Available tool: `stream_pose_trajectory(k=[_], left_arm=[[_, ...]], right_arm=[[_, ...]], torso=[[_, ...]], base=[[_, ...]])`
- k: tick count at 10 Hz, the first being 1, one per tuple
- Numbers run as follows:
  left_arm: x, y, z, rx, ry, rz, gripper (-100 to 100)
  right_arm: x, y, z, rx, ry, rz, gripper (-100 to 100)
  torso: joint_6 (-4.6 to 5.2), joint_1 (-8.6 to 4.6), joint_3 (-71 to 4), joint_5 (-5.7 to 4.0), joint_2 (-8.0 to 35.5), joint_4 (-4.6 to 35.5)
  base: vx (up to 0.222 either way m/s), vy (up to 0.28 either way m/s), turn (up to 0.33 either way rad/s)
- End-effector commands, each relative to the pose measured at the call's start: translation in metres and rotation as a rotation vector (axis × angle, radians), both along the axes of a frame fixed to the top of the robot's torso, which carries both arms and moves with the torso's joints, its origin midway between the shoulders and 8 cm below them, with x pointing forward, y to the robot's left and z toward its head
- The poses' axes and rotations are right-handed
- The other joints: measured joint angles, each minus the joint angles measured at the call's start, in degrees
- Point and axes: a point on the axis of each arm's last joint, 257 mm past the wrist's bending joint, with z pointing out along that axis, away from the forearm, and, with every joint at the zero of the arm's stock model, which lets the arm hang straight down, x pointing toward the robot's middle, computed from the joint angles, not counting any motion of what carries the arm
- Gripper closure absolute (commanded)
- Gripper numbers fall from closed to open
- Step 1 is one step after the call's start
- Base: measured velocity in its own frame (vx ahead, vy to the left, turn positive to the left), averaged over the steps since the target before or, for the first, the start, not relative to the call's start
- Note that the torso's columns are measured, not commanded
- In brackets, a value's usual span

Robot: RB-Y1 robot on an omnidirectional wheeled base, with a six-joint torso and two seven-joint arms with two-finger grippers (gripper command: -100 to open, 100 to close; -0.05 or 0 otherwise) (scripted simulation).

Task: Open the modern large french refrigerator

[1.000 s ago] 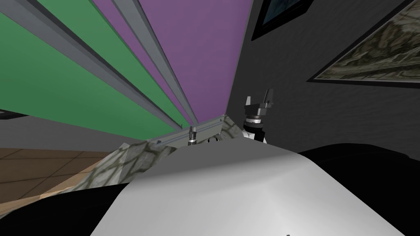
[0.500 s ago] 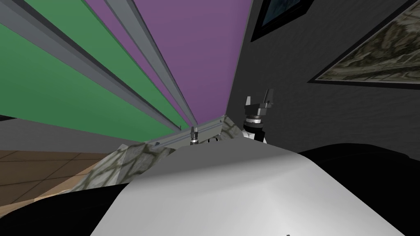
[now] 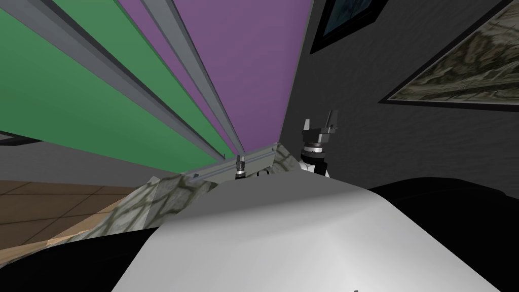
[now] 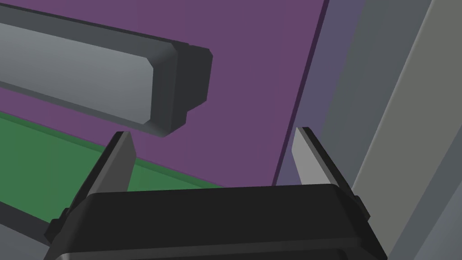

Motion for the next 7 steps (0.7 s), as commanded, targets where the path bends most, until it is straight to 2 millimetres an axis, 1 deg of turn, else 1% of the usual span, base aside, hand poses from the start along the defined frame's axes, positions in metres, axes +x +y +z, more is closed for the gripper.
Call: stream_pose_trajectory(k=[1,2,4,5,6,7], left_arm=[[0.002,0.0,0.002,0.001,0.003,0.0,-100],[0.0,0.002,0.007,-0.002,-0.022,-0.001,100],[-0.014,0.003,-0.001,-0.001,-0.022,0.0,100],[-0.01,0.005,0.005,-0.002,-0.035,0.002,100],[-0.012,0.015,0.005,-0.002,-0.03,0.05,100],[-0.012,0.015,0.005,-0.002,-0.03,0.05,100]], right_arm=[[0.0,0.0,0.0,0.0,0.0,0.0,0],[0.0,0.0,0.0,0.0,0.0,0.0,0],[0.0,0.0,0.0,0.0,0.0,0.0,0],[0.0,0.0,0.0,0.0,0.0,0.0,0],[0.0,0.0,0.0,0.0,0.0,0.0,0],[0.0,0.0,0.0,0.0,0.0,0.0,0]], torso=[[0.04,-0.05,-0.04,-0.05,-0.07,0.05],[-0.06,-0.02,0.06,0.06,0.05,-0.15],[0.01,0.13,0.0,0.32,-0.24,-0.6],[0.0,0.11,-0.03,0.34,-0.29,-0.66],[-0.18,0.12,0.13,0.25,0.08,-0.47],[-0.28,-0.38,0.47,0.09,0.67,-0.27]], base=[[-0.015,0.003,0.013],[0.013,0.008,-0.013],[0.02,0.001,-0.022],[0.0,0.0,0.0],[-0.067,-0.168,0.239],[-0.063,-0.231,0.131]])
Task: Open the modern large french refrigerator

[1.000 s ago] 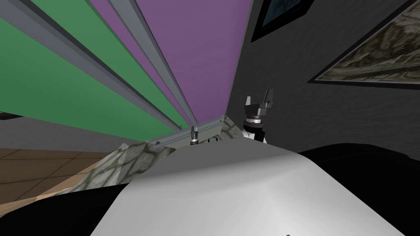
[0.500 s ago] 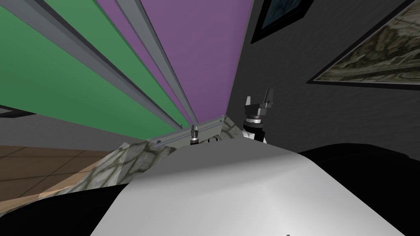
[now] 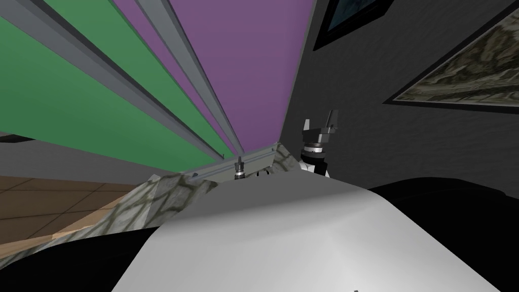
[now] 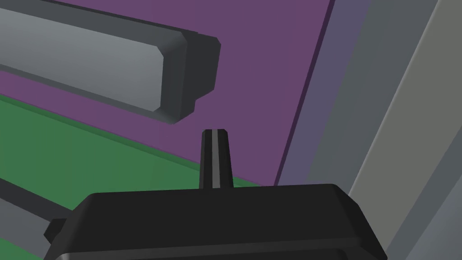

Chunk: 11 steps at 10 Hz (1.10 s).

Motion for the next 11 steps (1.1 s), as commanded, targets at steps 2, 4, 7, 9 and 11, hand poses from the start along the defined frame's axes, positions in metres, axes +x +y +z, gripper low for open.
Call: stream_pose_trajectory(k=[2,4,7,9,11], left_arm=[[-0.002,0.015,-0.001,0.001,0.014,0.071,100],[-0.003,0.026,-0.001,0.0,0.023,0.119,100],[-0.007,0.042,-0.001,0.0,0.039,0.189,100],[-0.008,0.045,-0.002,-0.001,0.04,0.197,100],[-0.008,0.055,-0.002,0.051,0.042,0.179,-100]], right_arm=[[0.0,0.0,0.0,0.0,0.0,0.0,0],[0.0,0.0,0.0,0.0,0.0,0.0,0],[0.0,0.0,0.0,0.0,0.0,0.0,0],[0.0,0.0,0.0,0.0,0.0,0.0,0],[0.0,0.0,0.0,0.0,0.0,0.0,0]], torso=[[0.02,0.33,0.09,0.04,0.1,0.07],[0.0,0.56,0.09,0.11,0.13,0.07],[0.0,0.58,-0.11,0.12,-0.2,-0.02],[0.0,0.49,-0.05,0.09,-0.09,0.01],[0.0,1.03,-0.16,0.25,-0.28,-0.04]], base=[[-0.064,-0.229,0.124],[-0.143,-0.235,0.159],[-0.114,-0.229,0.168],[-0.086,-0.167,0.087],[-0.002,0.0,-0.018]])
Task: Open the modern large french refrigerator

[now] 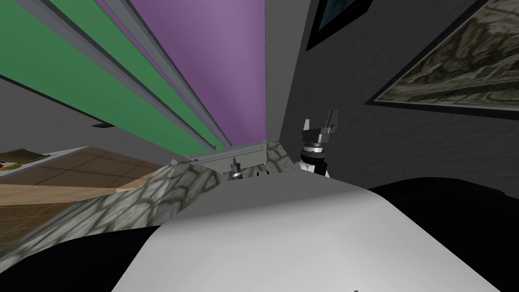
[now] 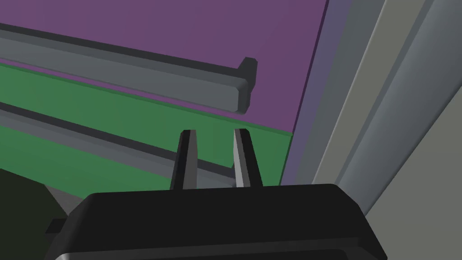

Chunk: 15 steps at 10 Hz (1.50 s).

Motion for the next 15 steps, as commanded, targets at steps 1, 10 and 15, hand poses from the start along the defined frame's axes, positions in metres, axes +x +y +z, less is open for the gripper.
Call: stream_pose_trajectory(k=[1,10,15], left_arm=[[0.0,0.01,0.001,0.055,0.006,-0.026,-100],[0.017,-0.009,0.003,0.099,0.009,-0.157,-100],[0.033,-0.056,0.009,0.016,-0.012,-0.235,-100]], right_arm=[[0.0,0.0,0.0,0.0,0.0,0.0,0],[0.0,0.0,0.0,0.0,0.0,0.0,0],[0.0,0.0,0.0,0.0,0.0,0.0,0]], torso=[[0.0,-0.14,0.03,-0.03,0.07,0.01],[0.01,-0.31,0.16,-0.09,0.25,0.07],[-0.01,-0.55,0.17,-0.15,0.29,0.07]], base=[[0.018,0.047,-0.021],[0.048,0.12,-0.084],[0.067,0.206,-0.132]])
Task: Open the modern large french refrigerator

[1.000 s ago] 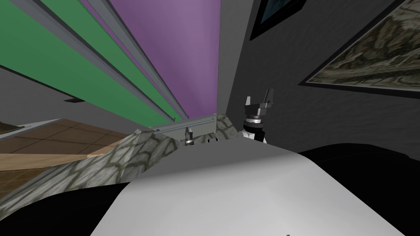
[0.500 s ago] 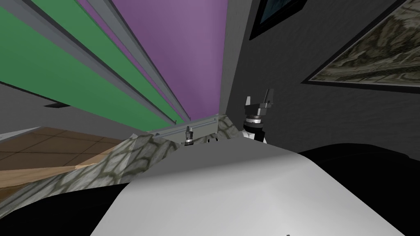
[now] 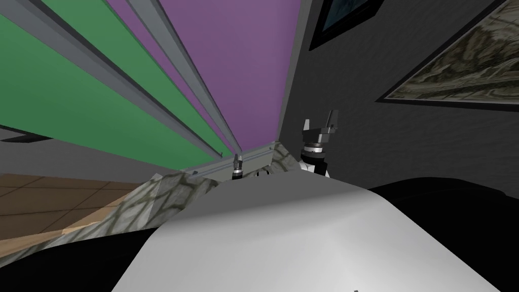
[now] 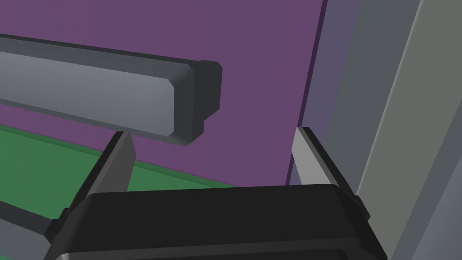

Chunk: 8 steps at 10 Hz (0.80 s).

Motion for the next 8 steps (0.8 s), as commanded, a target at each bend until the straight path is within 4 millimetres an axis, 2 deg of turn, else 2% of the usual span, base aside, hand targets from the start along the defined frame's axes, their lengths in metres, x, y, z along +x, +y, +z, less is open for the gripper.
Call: stream_pose_trajectory(k=[1,2,3,8], left_arm=[[0.006,-0.023,0.004,-0.057,-0.006,-0.021,-100],[0.007,-0.03,0.005,-0.079,-0.008,-0.022,-100],[0.004,-0.027,0.002,-0.064,0.002,-0.023,-100],[0.003,0.018,0.011,-0.079,-0.008,0.057,-100]], right_arm=[[0.0,0.0,0.0,0.0,0.0,0.0,0],[0.0,0.0,0.0,0.0,0.0,0.0,0],[0.0,0.0,0.0,0.0,0.0,0.0,0],[0.0,0.0,0.0,0.001,0.0,0.0,0]], torso=[[0.01,-0.02,0.02,0.0,0.0,0.01],[0.02,-0.07,-0.13,-0.09,-0.23,0.11],[0.03,-0.12,-0.23,-0.13,-0.33,0.11],[0.22,-0.13,-0.27,-0.13,-0.41,0.12]], base=[[0.029,0.125,-0.064],[0.008,0.064,-0.033],[-0.005,0.022,-0.009],[-0.023,-0.023,-0.186]])
